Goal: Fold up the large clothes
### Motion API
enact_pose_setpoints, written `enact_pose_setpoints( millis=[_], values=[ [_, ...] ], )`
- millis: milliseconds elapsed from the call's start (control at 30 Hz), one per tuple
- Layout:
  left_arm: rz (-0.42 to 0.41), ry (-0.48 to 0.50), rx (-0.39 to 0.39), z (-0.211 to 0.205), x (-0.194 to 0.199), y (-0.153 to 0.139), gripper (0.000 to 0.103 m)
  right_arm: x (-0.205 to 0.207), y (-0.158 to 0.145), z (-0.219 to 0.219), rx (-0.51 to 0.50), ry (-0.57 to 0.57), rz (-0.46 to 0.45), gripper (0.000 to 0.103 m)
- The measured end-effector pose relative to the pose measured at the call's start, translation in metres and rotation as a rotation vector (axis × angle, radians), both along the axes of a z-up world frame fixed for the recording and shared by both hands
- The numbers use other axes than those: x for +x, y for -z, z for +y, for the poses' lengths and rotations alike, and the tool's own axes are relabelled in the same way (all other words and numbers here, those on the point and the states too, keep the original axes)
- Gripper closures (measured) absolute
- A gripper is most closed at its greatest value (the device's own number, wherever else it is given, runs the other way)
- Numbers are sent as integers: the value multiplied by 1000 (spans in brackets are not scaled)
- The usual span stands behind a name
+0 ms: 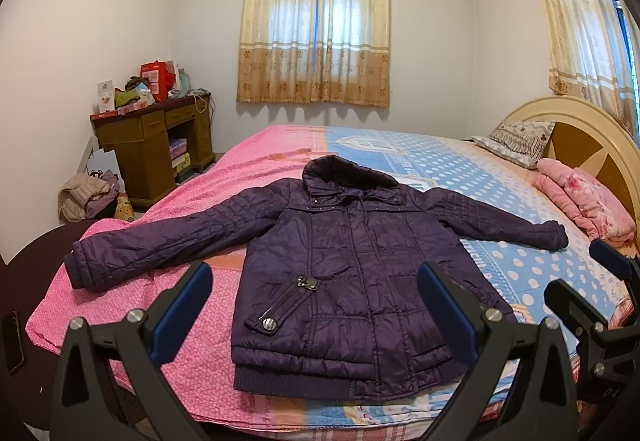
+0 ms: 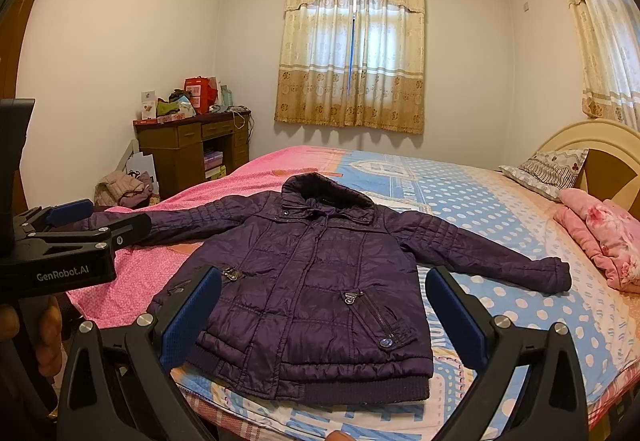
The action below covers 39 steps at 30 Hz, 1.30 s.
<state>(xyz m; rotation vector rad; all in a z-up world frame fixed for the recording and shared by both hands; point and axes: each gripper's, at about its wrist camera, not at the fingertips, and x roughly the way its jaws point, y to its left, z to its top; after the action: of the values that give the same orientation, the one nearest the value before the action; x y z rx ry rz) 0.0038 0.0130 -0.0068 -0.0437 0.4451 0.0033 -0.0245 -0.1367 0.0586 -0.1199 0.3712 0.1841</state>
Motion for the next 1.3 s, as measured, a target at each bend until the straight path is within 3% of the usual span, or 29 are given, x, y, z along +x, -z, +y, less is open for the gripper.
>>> enact_pose_setpoints(
  millis=[833, 1067, 1200, 1300],
  values=[
    [2, 0, -3, 0, 0, 0, 0, -2, 1, 5, 5, -17, 4, 1],
    [21, -1, 5, -2, 4, 9, 0, 6, 6, -19, 129, -11, -40, 1],
    [54, -6, 6, 0, 18, 23, 0, 31, 22, -44, 210, -7, 67, 1],
    [99, 19, -33, 4, 35, 36, 0, 50, 41, -67, 214, 40, 130, 1]
  ],
)
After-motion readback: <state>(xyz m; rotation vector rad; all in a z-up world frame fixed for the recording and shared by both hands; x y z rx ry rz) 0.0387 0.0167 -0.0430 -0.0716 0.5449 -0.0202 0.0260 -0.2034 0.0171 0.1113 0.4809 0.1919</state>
